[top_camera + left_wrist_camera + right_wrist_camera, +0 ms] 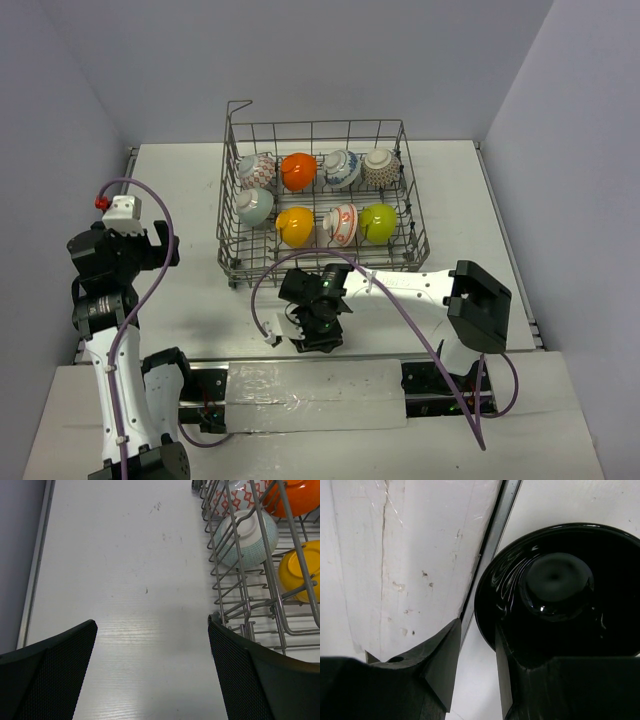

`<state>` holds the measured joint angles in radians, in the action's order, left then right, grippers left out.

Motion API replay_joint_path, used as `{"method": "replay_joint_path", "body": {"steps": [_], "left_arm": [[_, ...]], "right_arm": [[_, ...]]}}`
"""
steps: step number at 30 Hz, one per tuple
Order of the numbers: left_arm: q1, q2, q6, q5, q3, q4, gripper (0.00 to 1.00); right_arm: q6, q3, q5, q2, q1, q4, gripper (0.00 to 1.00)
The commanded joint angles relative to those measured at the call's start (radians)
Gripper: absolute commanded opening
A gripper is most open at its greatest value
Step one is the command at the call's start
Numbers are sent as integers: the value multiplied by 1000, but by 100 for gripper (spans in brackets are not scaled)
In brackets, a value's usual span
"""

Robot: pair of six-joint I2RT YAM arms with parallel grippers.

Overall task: Load the bowls into the dish rack
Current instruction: Pick up the bowl from the corner of the board.

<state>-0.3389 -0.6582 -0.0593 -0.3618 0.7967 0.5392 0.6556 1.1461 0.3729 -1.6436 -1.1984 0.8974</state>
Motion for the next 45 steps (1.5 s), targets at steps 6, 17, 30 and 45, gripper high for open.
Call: {"method": "replay_joint_path", "body": {"steps": [6,17,30,45], "left_arm": [[-6,11,4,-20,-5,-36,99],[-8,12,4,-23,-5,-33,99],[-11,16,6,-26,-7,-33,99],[-17,25,9,-35,-7,-33,99]], "right_arm": [[-14,-6,-91,27,-10,-87,40],[-25,-31,-146,8,-9,-118,37],[-40,-28,-176,21,-9,-130,17],[-53,20,-170,59,-9,-68,0]]}}
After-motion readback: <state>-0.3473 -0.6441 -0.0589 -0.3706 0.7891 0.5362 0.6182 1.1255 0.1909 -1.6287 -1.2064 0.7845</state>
